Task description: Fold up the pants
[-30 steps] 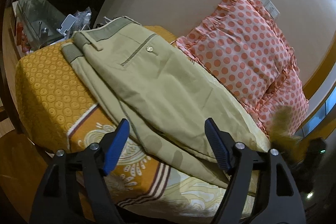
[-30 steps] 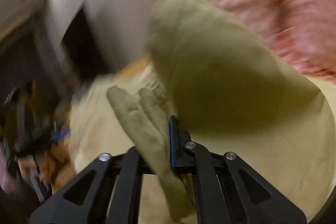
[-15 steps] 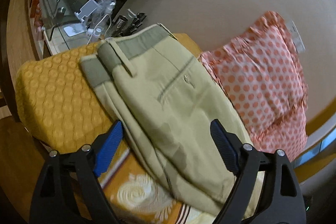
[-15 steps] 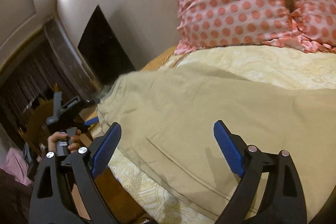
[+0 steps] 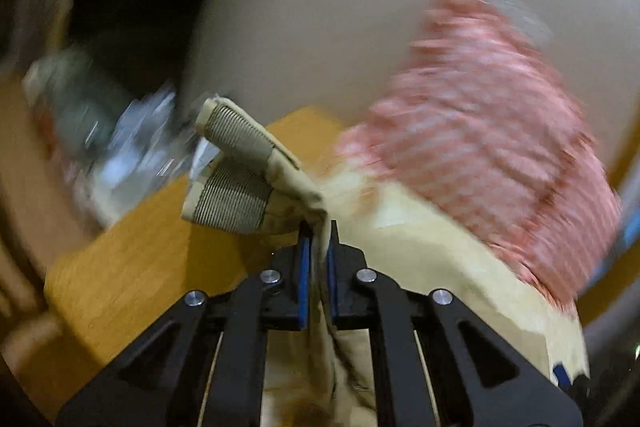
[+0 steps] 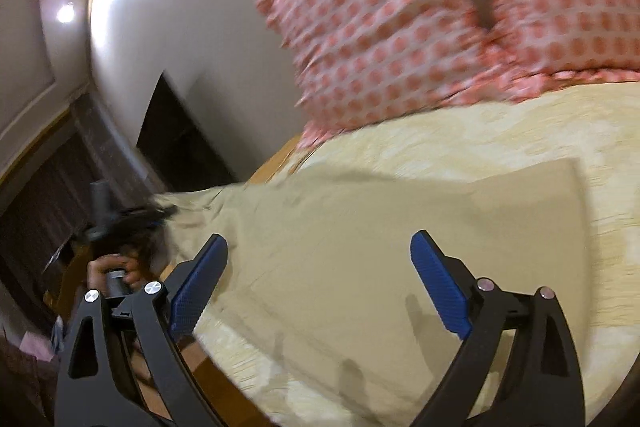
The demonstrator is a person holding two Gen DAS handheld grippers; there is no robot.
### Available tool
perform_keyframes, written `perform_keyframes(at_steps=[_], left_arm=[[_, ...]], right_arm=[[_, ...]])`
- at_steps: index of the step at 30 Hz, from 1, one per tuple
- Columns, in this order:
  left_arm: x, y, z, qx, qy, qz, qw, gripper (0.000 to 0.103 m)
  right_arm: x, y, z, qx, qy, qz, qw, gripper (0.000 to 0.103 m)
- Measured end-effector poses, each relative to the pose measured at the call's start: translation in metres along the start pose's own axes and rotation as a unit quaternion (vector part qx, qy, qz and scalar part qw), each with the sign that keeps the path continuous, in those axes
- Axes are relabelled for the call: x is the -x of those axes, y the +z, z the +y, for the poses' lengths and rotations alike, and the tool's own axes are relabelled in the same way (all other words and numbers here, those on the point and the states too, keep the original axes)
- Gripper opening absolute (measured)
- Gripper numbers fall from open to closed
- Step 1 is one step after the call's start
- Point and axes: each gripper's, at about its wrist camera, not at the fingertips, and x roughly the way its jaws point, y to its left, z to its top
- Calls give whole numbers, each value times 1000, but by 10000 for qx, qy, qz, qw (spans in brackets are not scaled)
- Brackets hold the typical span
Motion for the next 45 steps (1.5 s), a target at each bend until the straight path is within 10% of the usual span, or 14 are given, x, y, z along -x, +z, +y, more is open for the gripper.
perform_keyframes(at_steps=[4,9,13,15,17,21,25,33,40,44,45], left_arm=[[17,-6,-127,-1518,-1329,-8,9794,5],[10,-104,-251,-3088,-2797,1076,9027,5],[-14,-194,-274,-3812,-2961,2167,8486,6],[-10,-209,-269,-3878,-3080,2379,8355,7],[-1,-198,-257,-3712,-3195,2321,8404,9],[2,-125,-201,-2836,-2799,1613,9029,62],[-50,-86,-146,-1957,-2004,1910,9408,64],[-129,-91,-135,-1671,-2012,2930,9196,73],[-156,-81,-128,-1387,-1738,3124,9235,70],[-159,-80,-126,-1400,-1658,3042,9276,69],[-160,-81,-130,-1490,-1707,3094,9236,55]], right_arm=[[37,11,-32,-368,-400,-493,9973,97],[86,16,-70,-930,-774,-1061,9870,99],[97,11,-99,-1549,-704,-1004,9803,102],[88,9,-109,-1750,-691,-744,9793,102],[72,10,-117,-1839,-763,-393,9792,102],[41,8,-118,-1621,-977,232,9817,93],[13,9,-115,-1230,-1301,628,9818,80],[-10,10,-92,-305,-1551,1012,9822,63],[-17,20,-101,-496,-1616,1146,9789,62],[-23,15,-95,-215,-1217,1337,9833,33],[-21,16,-98,-292,-1041,1334,9852,29]])
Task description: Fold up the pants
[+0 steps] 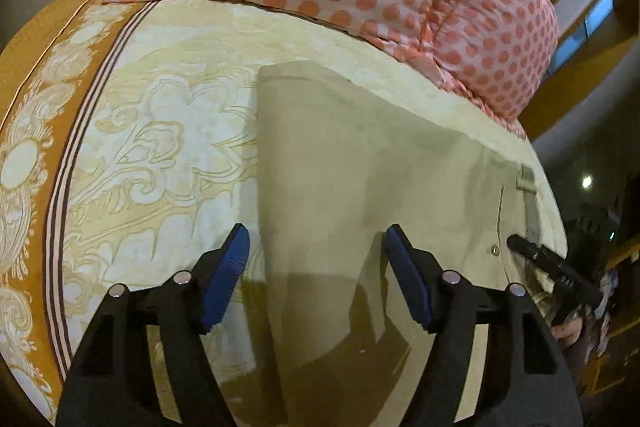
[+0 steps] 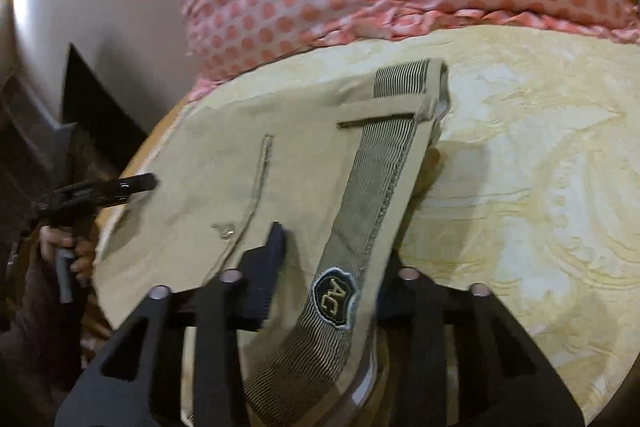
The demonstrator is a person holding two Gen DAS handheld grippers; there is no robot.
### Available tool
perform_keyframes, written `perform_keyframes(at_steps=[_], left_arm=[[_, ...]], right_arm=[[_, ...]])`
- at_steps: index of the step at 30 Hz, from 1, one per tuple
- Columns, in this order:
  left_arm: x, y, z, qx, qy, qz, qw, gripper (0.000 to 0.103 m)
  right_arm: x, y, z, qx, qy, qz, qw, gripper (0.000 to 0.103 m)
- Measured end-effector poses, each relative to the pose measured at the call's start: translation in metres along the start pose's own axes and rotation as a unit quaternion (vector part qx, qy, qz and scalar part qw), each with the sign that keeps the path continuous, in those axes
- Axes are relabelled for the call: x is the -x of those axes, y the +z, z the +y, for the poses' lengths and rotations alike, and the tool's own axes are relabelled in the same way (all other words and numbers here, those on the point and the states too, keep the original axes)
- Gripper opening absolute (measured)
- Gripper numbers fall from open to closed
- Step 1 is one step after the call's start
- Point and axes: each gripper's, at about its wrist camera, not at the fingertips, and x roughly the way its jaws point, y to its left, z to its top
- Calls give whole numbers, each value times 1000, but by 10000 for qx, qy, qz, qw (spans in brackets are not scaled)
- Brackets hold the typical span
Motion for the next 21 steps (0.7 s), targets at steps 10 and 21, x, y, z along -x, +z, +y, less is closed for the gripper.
perform_keyframes(at_steps=[10,21], left_arm=[[-1,53,-31,-447,22,-478,9979,8],[7,62,-54,-697,632,-1275,9874,45]], right_arm=[[3,59,-8,-20,325,-336,9989,18],[10,77,-29,163,-898,-904,9917,73]])
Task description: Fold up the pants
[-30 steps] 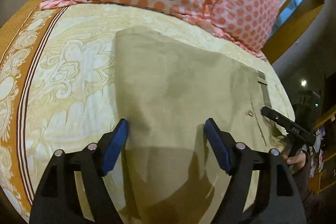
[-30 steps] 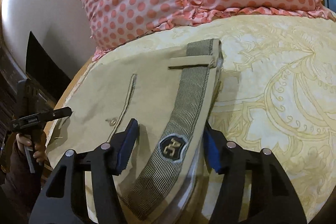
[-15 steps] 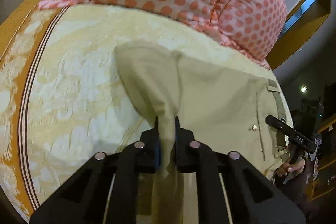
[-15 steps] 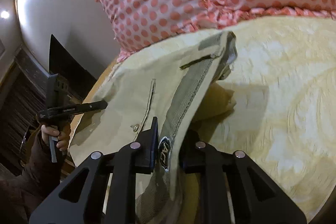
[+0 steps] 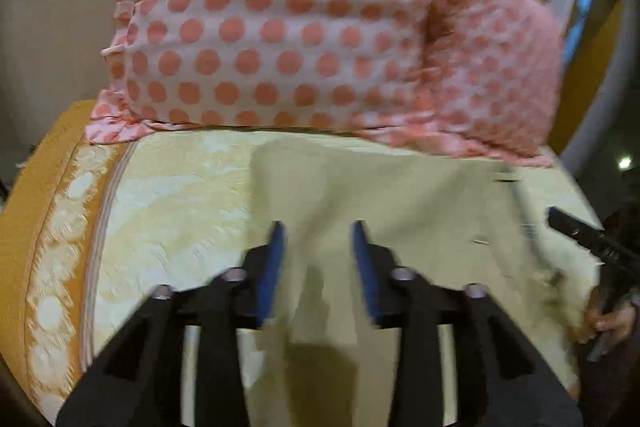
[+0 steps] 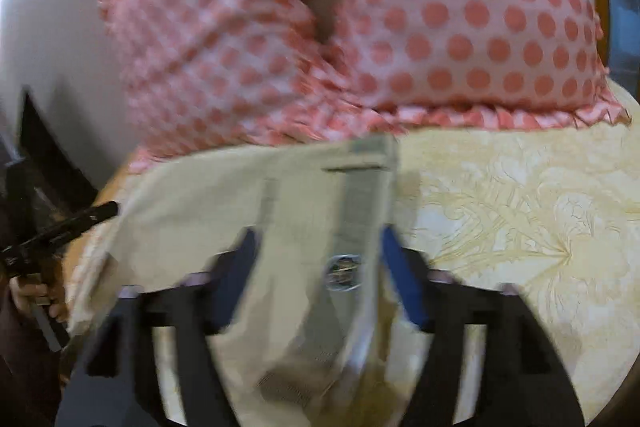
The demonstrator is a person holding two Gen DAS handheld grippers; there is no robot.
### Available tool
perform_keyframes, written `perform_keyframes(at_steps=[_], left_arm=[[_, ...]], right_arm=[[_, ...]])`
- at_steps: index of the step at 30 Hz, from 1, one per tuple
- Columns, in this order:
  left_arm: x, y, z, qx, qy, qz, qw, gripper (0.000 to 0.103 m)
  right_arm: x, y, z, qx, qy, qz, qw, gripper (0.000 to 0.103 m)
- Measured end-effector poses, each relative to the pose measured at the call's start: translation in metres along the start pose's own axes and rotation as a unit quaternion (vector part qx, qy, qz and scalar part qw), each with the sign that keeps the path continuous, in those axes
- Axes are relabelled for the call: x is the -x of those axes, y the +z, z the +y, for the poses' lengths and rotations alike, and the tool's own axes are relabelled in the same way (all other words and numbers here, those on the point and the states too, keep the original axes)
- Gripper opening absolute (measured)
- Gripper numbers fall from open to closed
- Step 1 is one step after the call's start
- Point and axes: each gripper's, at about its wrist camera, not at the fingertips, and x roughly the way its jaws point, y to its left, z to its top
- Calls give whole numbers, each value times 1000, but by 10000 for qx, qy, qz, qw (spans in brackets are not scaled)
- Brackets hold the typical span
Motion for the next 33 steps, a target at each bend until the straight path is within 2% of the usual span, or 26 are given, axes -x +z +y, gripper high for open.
perform_keyframes(at_steps=[2,4,5,6,8,9,10,11,12,13,14,16,21,25,27,30,33], left_arm=[[5,-12,-10,51,-422,133,9990,51],[-15,-28,-20,117,-683,707,9951,54],[-28,-34,-23,134,-610,956,9935,54],[-37,-38,-26,79,-481,1065,9931,53],[-37,-43,-38,-291,-103,910,9954,53],[-32,-45,-41,-328,4,909,9953,54],[-22,-48,-44,-319,81,854,9958,63],[-11,-53,-46,-304,117,756,9966,69],[9,-64,-49,-315,189,553,9978,85],[16,-71,-49,-340,288,450,9980,99],[28,-81,-50,-361,489,342,9976,101],[48,-111,-53,-414,942,186,9945,101],[58,-150,-49,-105,986,342,9945,101],[55,-161,-50,-151,1352,286,9903,101],[55,-164,-52,-228,1463,246,9887,101],[57,-168,-51,-212,1455,115,9891,101],[58,-169,-50,-212,1468,19,9889,101]], right_arm=[[1,-10,9,79,370,172,9991,73],[-12,-24,21,150,547,604,9966,76],[-23,-29,23,169,471,856,9951,83],[-33,-34,24,191,366,1082,9933,84],[-37,-38,30,342,91,1095,9934,86],[-32,-38,34,287,-217,1143,9928,86],[-23,-40,40,273,-394,1095,9928,88],[-9,-45,48,321,-515,959,9935,97],[7,-53,58,420,-562,749,9947,102],[19,-63,64,487,-591,597,9953,102],[31,-75,72,552,-637,461,9954,102],[43,-100,85,676,-748,304,9944,102],[30,-129,93,697,-1093,266,9912,102],[17,-140,90,495,-1169,396,9911,102],[16,-146,92,516,-1336,350,9891,102],[13,-152,97,592,-1685,292,9835,102],[16,-158,97,574,-1722,99,9833,102]])
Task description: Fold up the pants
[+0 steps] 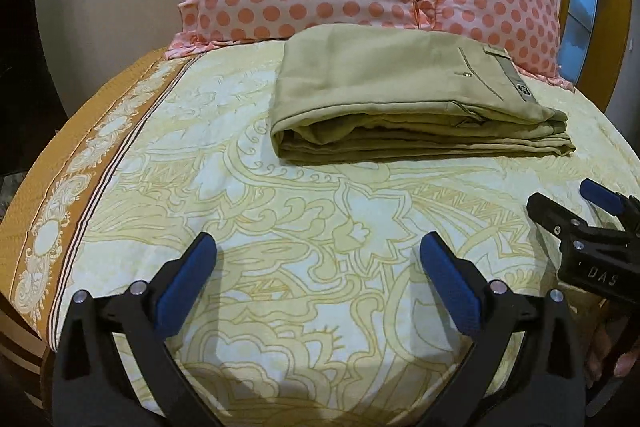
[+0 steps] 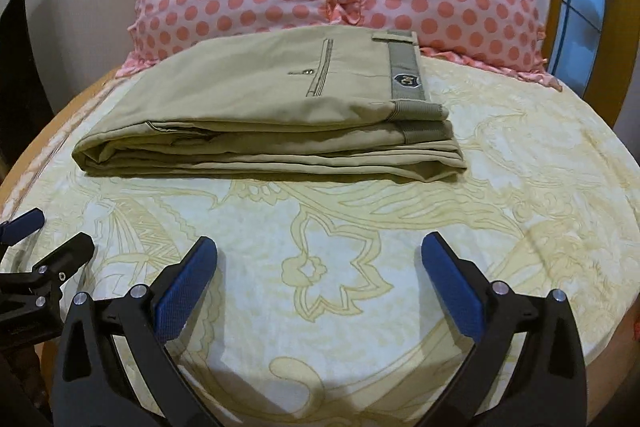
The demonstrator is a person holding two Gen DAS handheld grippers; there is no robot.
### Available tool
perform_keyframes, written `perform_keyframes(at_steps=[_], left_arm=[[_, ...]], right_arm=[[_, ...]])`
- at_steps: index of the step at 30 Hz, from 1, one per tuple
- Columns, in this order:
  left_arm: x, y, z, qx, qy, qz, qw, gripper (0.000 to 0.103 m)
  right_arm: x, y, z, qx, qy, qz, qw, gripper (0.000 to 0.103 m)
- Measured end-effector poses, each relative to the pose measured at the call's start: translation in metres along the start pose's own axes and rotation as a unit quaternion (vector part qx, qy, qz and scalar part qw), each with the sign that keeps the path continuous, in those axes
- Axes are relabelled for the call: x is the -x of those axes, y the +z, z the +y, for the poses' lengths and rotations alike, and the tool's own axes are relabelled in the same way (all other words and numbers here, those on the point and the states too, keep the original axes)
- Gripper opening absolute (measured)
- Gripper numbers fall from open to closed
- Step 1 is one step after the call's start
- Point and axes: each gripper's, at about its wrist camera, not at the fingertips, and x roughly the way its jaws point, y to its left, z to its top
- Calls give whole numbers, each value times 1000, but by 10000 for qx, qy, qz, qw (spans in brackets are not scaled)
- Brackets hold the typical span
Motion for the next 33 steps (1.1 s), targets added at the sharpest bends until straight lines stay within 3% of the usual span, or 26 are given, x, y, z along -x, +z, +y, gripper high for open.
perform_keyframes(at_steps=[33], left_arm=[[-1,1,3,-23,-20,-45,10000,101]], right_arm=[[-1,-1,1,-3,-16,-117,9999,102]])
